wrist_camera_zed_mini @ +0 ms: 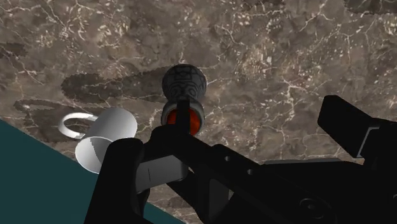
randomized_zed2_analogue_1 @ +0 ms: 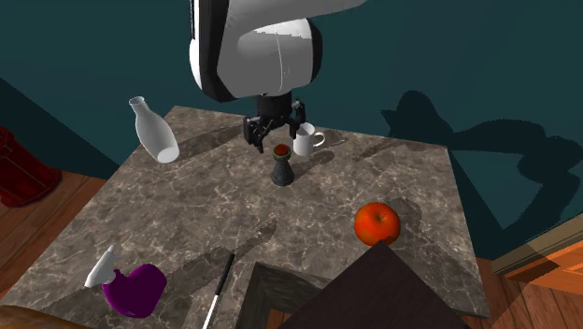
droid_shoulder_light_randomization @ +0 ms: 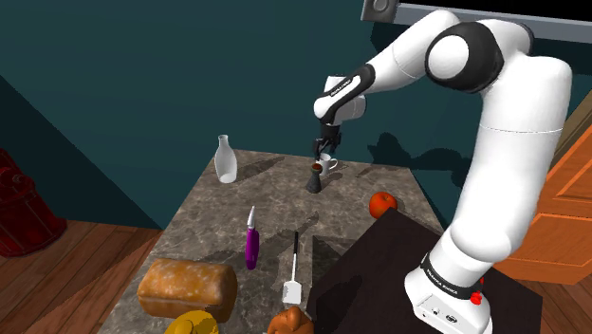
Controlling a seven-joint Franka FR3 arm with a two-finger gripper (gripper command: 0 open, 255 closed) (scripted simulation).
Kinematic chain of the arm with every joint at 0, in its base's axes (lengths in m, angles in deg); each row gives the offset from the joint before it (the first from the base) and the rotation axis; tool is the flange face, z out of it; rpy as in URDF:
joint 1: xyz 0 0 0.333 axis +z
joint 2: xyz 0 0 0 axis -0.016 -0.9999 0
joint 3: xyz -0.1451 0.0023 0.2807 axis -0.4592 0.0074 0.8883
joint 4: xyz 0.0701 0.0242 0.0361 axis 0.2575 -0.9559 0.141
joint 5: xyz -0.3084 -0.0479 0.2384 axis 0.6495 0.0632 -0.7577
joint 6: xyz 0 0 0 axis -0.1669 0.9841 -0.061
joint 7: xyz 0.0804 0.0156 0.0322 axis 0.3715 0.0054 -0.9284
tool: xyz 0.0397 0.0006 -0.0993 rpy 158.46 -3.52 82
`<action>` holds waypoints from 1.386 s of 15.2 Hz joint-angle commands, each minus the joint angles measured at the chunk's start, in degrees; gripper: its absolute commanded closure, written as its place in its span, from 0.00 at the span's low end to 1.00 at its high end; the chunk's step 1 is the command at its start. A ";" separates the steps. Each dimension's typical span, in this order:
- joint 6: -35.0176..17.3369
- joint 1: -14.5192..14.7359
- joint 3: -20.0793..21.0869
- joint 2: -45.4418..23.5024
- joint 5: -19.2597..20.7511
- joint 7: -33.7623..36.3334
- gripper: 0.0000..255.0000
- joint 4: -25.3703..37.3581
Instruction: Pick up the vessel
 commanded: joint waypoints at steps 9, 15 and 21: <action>-0.80 -4.39 0.95 -21.75 -2.15 -4.23 0.00 21.20; -3.60 -4.80 1.49 -25.21 -2.70 -4.47 0.00 21.85; -4.38 -4.92 1.63 -26.10 -2.84 -4.56 1.00 21.97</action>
